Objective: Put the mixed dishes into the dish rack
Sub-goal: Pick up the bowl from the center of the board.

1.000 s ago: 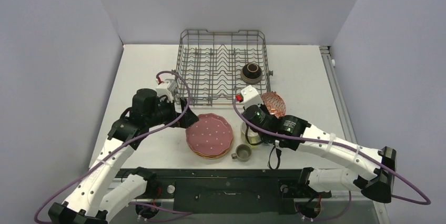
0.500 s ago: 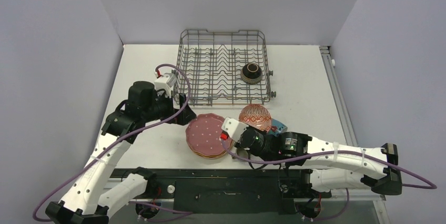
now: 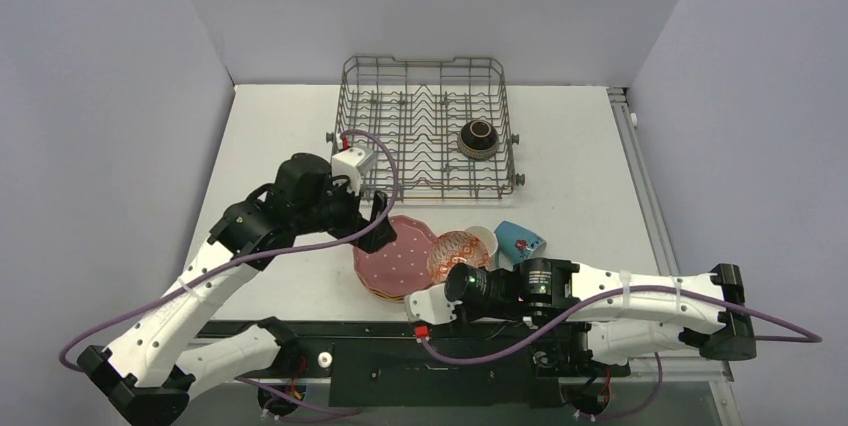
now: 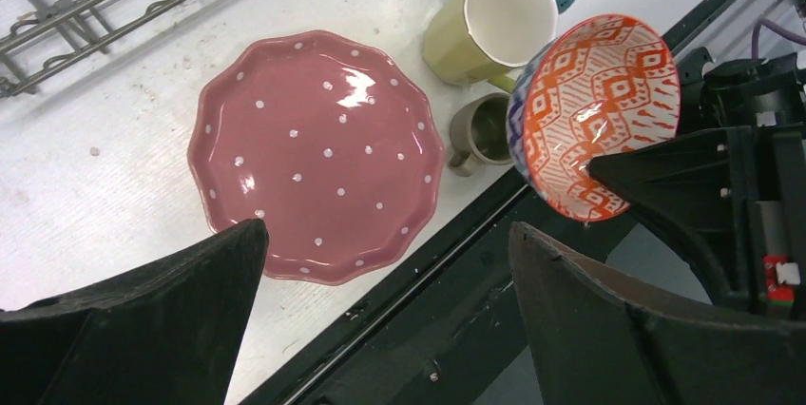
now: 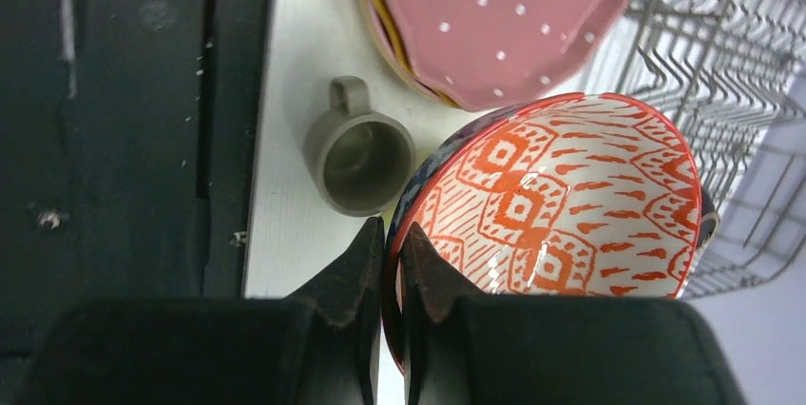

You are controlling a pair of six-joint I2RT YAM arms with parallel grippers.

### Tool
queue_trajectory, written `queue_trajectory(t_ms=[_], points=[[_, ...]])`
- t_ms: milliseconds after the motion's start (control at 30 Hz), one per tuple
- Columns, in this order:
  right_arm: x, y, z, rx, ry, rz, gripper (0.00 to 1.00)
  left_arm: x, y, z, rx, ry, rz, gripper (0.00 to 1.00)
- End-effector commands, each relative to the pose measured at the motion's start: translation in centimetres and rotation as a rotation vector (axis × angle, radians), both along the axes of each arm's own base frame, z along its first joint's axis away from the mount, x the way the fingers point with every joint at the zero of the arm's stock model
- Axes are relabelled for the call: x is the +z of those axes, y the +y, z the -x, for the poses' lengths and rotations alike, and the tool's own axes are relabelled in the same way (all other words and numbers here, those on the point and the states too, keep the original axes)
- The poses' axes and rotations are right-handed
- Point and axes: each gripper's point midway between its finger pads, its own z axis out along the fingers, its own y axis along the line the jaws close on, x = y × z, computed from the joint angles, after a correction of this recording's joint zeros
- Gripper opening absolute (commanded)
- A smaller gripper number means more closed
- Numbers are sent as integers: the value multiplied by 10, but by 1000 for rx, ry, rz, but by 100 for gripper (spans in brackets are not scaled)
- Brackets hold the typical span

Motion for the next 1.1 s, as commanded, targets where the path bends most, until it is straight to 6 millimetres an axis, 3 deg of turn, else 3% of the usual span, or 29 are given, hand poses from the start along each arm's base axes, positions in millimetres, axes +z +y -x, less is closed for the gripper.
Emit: queue_trajectory(t_ms=[0, 467, 1000, 1067], points=[[19, 15, 15, 205, -13, 22, 0, 18, -11, -2, -26, -65, 1, 96], [27, 31, 31, 394, -15, 82, 0, 3, -59, 31, -235, -46, -20, 96], [44, 34, 33, 409, -73, 81, 0, -36, -76, 44, -319, 31, -131, 100], [45, 35, 35, 414, -75, 79, 0, -41, -78, 44, -325, 39, -141, 96]])
